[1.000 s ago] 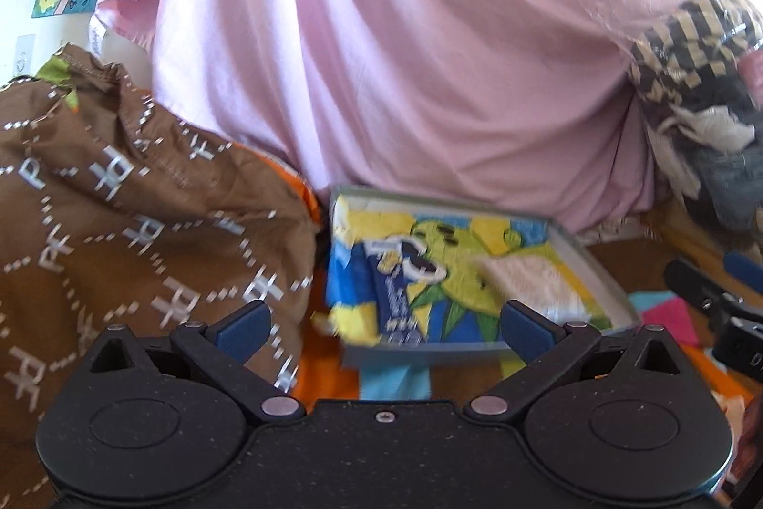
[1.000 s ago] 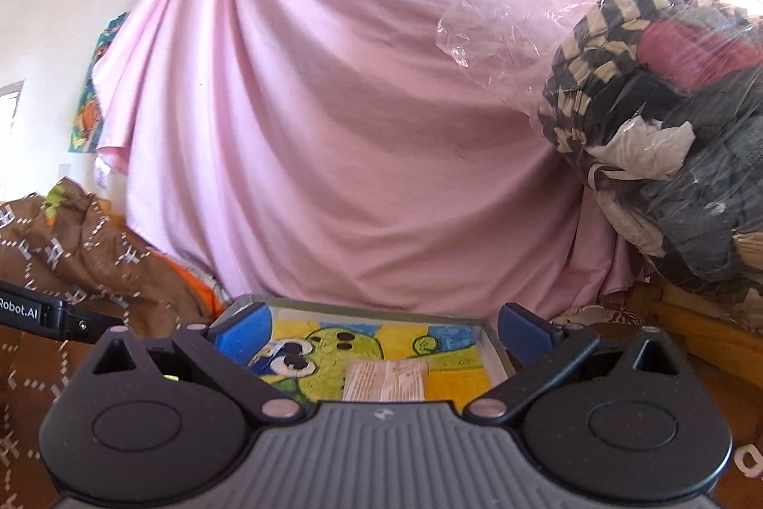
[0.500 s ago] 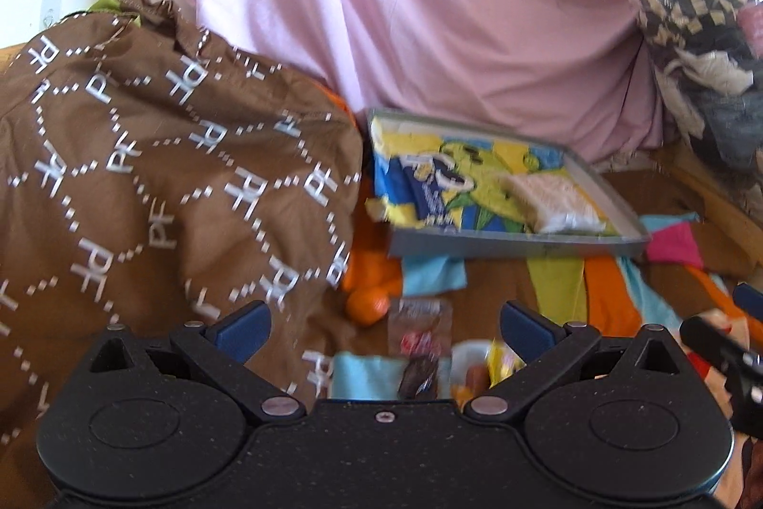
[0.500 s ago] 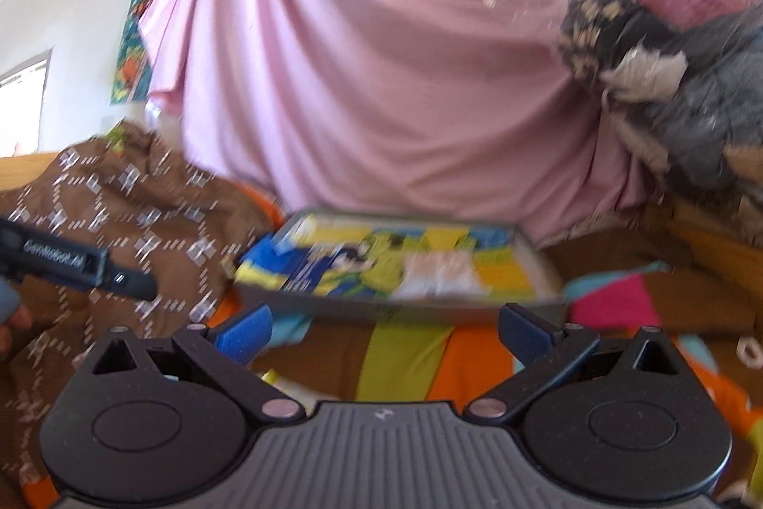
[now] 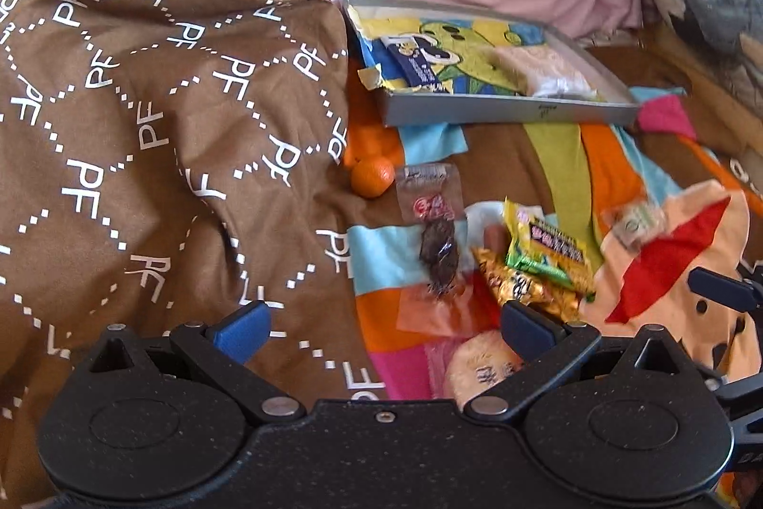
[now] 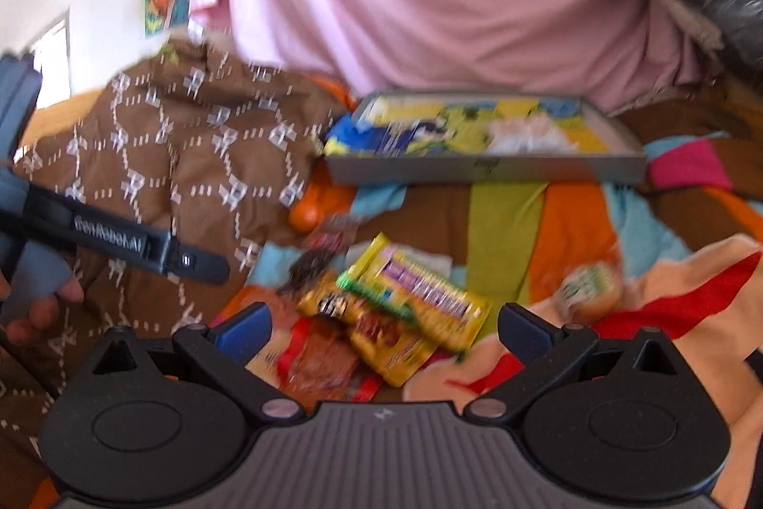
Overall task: Organize snacks
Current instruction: 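Move both tools back over the remaining snacks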
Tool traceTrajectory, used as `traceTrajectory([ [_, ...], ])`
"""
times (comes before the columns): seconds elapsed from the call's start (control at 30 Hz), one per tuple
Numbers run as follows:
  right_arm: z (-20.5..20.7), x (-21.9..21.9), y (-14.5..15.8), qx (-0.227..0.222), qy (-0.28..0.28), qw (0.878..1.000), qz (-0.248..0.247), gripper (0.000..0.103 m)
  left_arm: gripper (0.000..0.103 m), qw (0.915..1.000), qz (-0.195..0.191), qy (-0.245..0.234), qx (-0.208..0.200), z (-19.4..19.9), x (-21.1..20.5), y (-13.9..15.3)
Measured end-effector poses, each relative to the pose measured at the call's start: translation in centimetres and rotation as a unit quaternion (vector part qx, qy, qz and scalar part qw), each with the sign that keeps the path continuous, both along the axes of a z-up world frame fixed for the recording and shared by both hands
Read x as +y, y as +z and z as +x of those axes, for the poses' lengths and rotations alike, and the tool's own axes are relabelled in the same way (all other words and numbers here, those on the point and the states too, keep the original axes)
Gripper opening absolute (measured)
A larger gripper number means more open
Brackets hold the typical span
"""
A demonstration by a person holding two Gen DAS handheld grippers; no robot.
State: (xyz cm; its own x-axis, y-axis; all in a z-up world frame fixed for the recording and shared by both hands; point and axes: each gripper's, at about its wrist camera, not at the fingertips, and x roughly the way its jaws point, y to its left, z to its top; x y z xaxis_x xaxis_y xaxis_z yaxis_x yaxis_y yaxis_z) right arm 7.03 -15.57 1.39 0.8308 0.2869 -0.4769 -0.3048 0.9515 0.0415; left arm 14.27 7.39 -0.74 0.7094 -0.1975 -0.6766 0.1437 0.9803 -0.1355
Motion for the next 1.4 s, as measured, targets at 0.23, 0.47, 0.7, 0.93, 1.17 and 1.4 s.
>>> traceTrajectory([
  [0.23, 0.8, 1.3, -1.7, 0.057, 0.004, 0.998, -0.007, 0.103, 0.102, 0.9989, 0.028, -0.031, 0.024, 0.9, 0.3, -0.5],
  [0.47, 1.2, 2.5, -2.7, 0.085, 0.015, 0.996, -0.013, 0.102, 0.102, 0.9971, 0.027, -0.047, 0.052, 1.6, 0.5, -1.5],
  [0.7, 1.6, 2.9, -3.0, 0.099, 0.010, 0.995, 0.005, 0.089, 0.102, 0.9970, 0.024, -0.046, 0.057, 1.8, 0.8, -1.7],
  [0.93, 1.8, 2.7, -3.1, 0.105, 0.023, 0.994, 0.014, 0.082, 0.102, 0.9957, 0.029, -0.069, 0.053, 1.8, 0.2, -1.6],
  [1.17, 1.6, 0.9, -3.1, 0.099, 0.052, 0.994, -0.010, 0.064, 0.101, 0.9913, 0.036, -0.118, 0.047, 1.6, -0.7, -1.3],
  [1.4, 2.2, -0.8, -2.9, 0.102, 0.093, 0.990, -0.024, 0.064, 0.101, 0.9719, 0.058, -0.225, 0.035, 1.3, -2.6, -1.2],
])
